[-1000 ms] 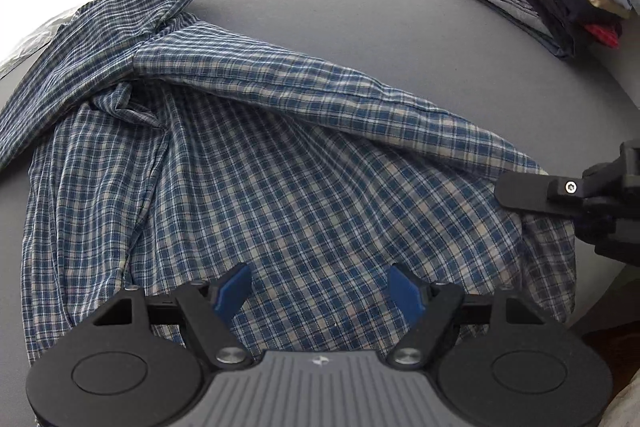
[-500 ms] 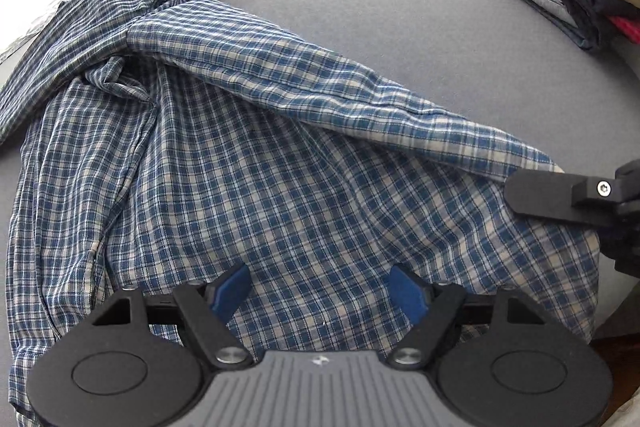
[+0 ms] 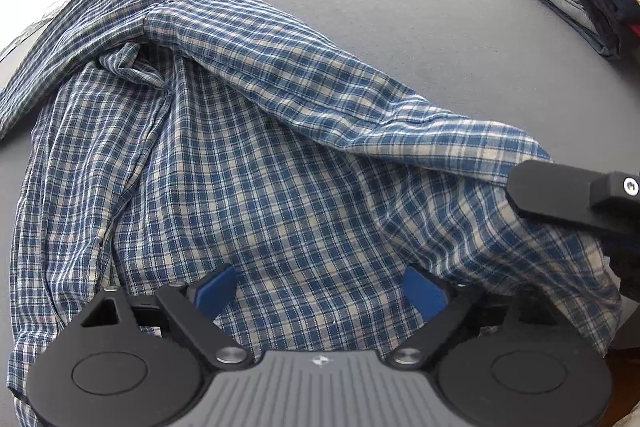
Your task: Fold clothes
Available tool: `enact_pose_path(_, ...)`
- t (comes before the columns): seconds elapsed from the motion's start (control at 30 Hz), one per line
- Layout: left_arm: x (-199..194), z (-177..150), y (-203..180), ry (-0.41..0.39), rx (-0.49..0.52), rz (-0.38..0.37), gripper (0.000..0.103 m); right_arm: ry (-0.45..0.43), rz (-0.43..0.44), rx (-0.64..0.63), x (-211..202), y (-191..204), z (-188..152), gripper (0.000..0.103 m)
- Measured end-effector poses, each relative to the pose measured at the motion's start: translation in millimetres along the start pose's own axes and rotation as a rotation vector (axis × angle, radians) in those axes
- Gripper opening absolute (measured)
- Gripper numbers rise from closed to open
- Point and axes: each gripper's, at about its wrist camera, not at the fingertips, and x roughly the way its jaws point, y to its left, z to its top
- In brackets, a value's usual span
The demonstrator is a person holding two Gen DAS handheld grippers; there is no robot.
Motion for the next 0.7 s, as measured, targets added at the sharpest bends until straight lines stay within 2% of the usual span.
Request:
enact_pose_path(0.27, -9.5, -8.6, 7.6, 0.003, -0.044, 0.016, 0.095, 0.043, 0.039, -0.022, 6.4, 9.1, -6.0, 0.002)
enact_pose_path(0.53, -33.3, -21.0, 55.0, -0.005, -0.140, 0.067, 0.095, 0.100, 0.060, -0.015, 26.9, 22.1, -20.7, 0.002)
enact_pose_path(0.7, -45.6, -29.4, 83.7, -0.012, -0.183, 0.067, 0.095, 0.143, 0.075, 0.018, 46.4, 28.9, -34.0, 0.002)
